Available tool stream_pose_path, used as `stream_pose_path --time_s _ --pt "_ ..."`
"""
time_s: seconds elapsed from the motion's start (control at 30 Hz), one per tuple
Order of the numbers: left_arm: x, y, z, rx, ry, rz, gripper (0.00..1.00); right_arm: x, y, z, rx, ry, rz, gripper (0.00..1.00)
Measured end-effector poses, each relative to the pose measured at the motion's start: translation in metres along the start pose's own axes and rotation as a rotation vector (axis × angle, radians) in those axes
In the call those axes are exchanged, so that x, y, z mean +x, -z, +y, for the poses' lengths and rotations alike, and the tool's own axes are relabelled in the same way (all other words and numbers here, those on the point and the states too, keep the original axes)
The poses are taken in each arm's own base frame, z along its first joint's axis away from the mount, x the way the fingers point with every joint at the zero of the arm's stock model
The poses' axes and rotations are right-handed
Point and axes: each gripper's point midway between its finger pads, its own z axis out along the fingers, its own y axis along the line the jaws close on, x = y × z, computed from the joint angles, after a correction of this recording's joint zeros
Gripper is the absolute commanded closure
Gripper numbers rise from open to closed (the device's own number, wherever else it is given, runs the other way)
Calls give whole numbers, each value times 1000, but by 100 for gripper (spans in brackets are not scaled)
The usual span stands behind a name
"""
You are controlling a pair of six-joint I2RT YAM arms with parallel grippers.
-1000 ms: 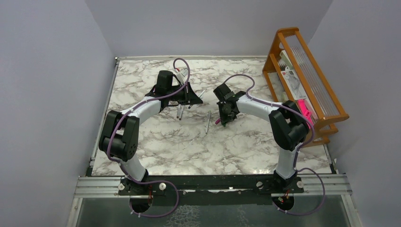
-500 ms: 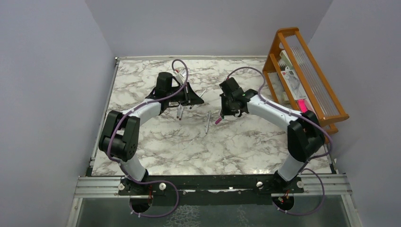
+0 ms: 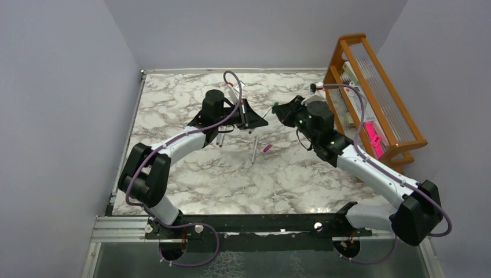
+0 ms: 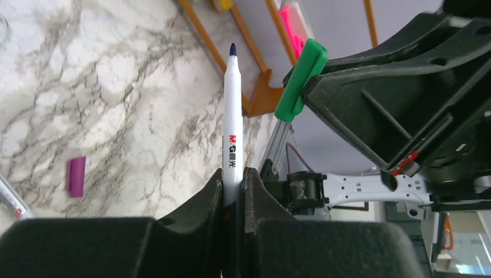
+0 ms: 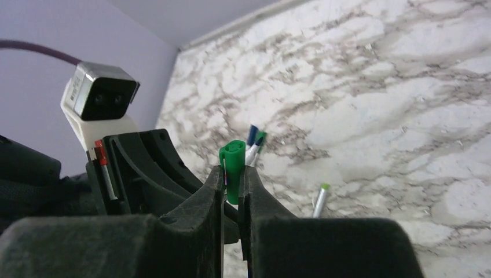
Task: Insert the pens into the pen caps
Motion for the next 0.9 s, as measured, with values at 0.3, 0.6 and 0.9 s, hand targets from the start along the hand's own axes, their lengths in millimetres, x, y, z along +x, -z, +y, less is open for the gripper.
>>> stream_pose_path --time_s 0.3,0.6,0.9 --pt "-17 9 -24 50 -60 -94 100 -48 17 6 -72 -206 -204 99" --pt "-13 10 -23 79 -60 -111 100 -72 21 -8 -126 -356 -245 99" --pt "-17 12 -37 136 -106 -125 100 -66 18 13 -254 -403 -165 99"
